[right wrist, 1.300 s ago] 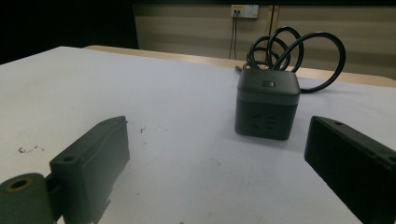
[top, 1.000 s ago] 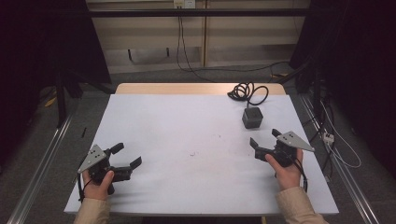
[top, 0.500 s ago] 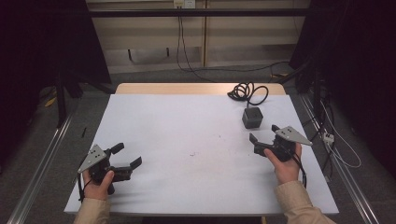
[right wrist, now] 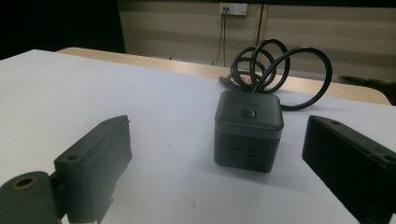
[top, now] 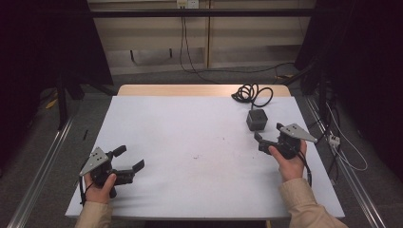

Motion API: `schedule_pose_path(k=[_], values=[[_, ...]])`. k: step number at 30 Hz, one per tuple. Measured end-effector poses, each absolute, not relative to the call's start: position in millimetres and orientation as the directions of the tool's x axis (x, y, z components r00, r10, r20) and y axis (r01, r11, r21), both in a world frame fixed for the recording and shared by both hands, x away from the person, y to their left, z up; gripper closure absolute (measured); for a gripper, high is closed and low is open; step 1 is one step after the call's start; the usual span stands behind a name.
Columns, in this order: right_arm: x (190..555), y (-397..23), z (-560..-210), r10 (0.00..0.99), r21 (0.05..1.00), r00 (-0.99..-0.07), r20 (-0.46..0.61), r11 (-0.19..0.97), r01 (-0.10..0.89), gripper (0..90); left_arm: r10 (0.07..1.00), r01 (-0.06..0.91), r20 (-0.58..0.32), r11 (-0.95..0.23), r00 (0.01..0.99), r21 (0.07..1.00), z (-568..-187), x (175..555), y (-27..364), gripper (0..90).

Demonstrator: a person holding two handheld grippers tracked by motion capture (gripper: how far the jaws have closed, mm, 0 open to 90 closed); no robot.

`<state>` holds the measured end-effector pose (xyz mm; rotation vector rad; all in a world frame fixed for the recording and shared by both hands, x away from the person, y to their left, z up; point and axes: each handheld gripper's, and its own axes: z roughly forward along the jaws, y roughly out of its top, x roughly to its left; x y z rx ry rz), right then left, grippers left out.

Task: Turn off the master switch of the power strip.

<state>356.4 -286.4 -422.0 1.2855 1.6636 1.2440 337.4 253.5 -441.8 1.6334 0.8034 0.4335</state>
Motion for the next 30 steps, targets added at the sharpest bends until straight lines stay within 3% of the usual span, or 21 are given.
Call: schedule_pose_path(k=[17, 30], values=[[366.0, -288.9, -422.4, 0.960, 0.948, -0.274, 0.047, 0.044, 0.315, 12.3, 0.708, 0.264, -0.147, -0.058, 0.691, 0.963, -441.8, 337.4, 253.6, 3.8], [373.5, -293.5, -420.1, 0.964, 0.945, -0.261, 0.052, 0.037, 0.324, 22.9, 0.708, 0.263, -0.146, -0.059, 0.691, 0.963, -441.8, 337.4, 253.6, 3.9]])
